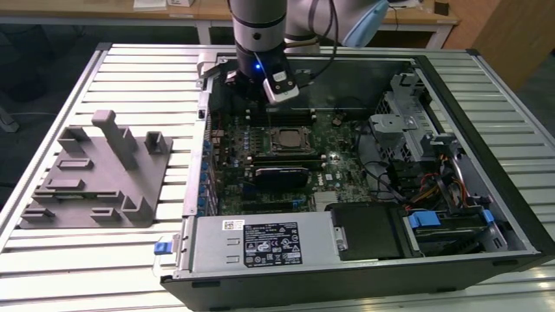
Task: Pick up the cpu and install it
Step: 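Install the first cpu locking lever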
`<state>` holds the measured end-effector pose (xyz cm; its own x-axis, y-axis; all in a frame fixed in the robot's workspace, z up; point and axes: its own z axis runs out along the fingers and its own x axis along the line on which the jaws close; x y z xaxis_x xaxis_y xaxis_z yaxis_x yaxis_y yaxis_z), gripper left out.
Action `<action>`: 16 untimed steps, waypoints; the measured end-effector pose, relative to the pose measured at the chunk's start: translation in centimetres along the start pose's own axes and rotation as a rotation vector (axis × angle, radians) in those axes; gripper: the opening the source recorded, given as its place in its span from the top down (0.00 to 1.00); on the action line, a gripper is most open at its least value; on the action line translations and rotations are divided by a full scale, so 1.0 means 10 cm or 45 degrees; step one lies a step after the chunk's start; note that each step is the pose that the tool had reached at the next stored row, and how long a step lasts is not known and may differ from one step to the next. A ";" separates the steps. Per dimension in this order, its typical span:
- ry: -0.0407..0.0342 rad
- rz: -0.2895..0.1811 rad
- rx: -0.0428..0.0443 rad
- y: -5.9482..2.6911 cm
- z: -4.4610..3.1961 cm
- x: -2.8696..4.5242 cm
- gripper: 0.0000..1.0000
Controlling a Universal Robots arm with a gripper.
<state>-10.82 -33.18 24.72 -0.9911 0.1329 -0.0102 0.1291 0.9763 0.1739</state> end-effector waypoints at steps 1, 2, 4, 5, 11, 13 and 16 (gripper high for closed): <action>0.0000 0.000 0.000 0.004 0.001 -0.025 0.89; 0.0000 0.000 0.000 0.009 0.002 -0.054 0.89; -0.0002 0.000 0.001 0.017 0.004 -0.107 0.89; -0.0001 0.000 0.002 0.020 0.005 -0.129 0.89; -0.0003 0.000 0.002 0.024 0.006 -0.159 0.89; -0.0003 0.000 0.002 0.025 0.006 -0.160 0.89; -0.0104 -0.001 0.001 0.024 0.016 -0.161 0.89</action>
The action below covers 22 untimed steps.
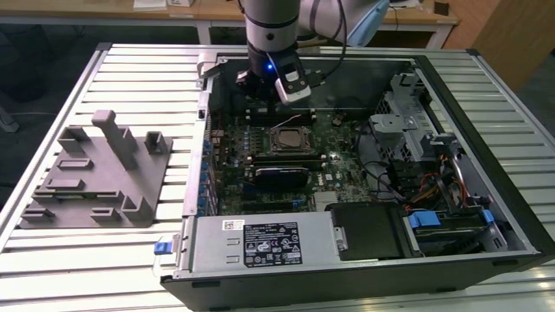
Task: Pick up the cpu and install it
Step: 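Install the first cpu locking lever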
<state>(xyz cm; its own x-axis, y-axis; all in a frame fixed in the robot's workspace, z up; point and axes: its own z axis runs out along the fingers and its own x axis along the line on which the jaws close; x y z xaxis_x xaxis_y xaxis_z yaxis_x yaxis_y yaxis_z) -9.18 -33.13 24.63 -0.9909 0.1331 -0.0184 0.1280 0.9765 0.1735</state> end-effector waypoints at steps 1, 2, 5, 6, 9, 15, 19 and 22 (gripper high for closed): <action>-0.0039 0.000 -0.001 -0.001 0.005 0.001 0.89; -0.0088 -0.001 -0.003 -0.002 0.009 0.001 0.89; -0.0261 -0.004 -0.008 -0.004 0.021 0.000 0.89; -0.0313 -0.005 -0.010 -0.004 0.024 -0.002 0.89; -0.0420 -0.007 -0.017 -0.003 0.035 -0.024 0.89; -0.0575 -0.009 -0.029 0.005 0.063 -0.119 0.89; -0.0646 -0.010 -0.034 0.013 0.088 -0.212 0.89; -0.0730 -0.011 -0.036 0.016 0.105 -0.257 0.89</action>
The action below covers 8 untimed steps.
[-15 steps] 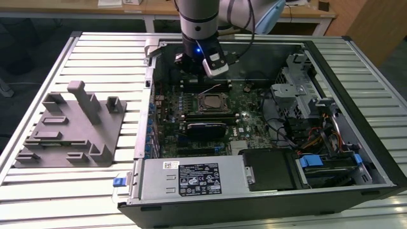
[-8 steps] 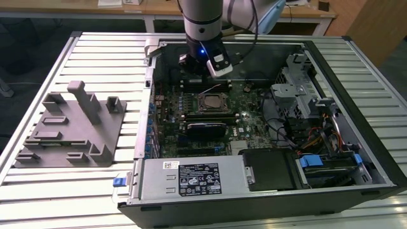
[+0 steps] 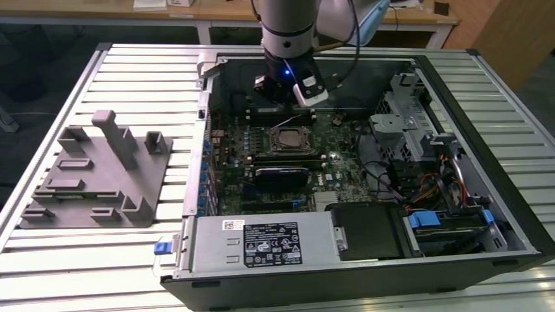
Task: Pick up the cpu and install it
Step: 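Install the first cpu locking lever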
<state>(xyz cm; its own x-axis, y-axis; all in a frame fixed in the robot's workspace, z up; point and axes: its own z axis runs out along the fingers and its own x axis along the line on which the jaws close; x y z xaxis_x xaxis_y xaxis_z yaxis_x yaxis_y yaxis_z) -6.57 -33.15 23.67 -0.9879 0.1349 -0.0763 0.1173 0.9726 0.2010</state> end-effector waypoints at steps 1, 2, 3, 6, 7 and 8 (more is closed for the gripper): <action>-0.0025 0.001 0.000 -0.001 0.003 -0.004 0.89; -0.0027 0.001 0.000 -0.001 0.004 -0.004 0.89; -0.0027 0.001 0.000 -0.001 0.004 -0.004 0.89; -0.0030 0.001 0.001 -0.001 0.006 -0.004 0.89; -0.0031 0.001 0.001 -0.001 0.006 -0.004 0.89; -0.0033 0.001 0.001 -0.001 0.006 -0.004 0.89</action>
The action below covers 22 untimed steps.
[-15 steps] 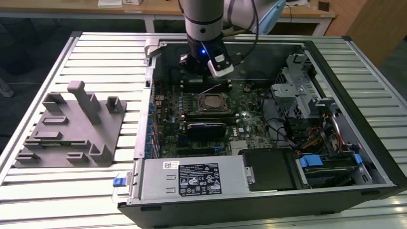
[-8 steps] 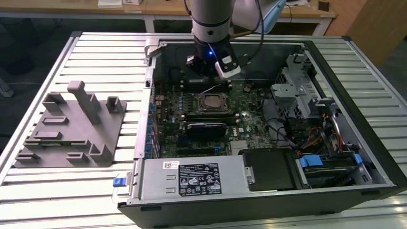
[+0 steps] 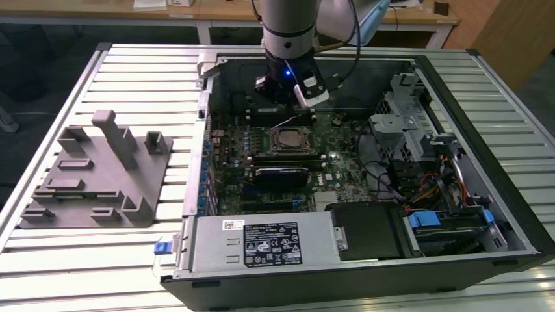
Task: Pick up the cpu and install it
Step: 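Install the first cpu locking lever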
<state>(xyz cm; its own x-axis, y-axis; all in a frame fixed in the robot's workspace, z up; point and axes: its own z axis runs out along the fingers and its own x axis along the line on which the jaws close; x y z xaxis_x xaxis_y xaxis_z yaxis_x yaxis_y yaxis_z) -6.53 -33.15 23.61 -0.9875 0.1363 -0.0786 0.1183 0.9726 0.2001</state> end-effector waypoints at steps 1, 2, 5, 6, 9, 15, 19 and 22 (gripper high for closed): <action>-0.0058 0.000 0.000 -0.001 0.001 0.003 0.89; -0.0133 0.001 -0.001 -0.001 0.004 0.003 0.89; -0.0360 0.005 -0.003 -0.005 0.020 0.004 0.89; -0.0413 0.006 -0.004 -0.006 0.029 0.005 0.89; -0.0513 0.006 -0.005 -0.013 0.063 0.008 0.89; -0.0579 0.006 -0.016 -0.026 0.122 0.015 0.89; -0.0661 0.007 -0.025 -0.033 0.155 0.018 0.89; -0.0725 0.007 -0.030 -0.038 0.178 0.022 0.89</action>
<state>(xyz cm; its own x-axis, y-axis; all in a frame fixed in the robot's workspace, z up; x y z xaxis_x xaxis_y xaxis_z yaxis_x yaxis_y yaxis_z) -6.60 -33.16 21.78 -0.9793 0.1529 -0.1328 0.1206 0.9671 0.2239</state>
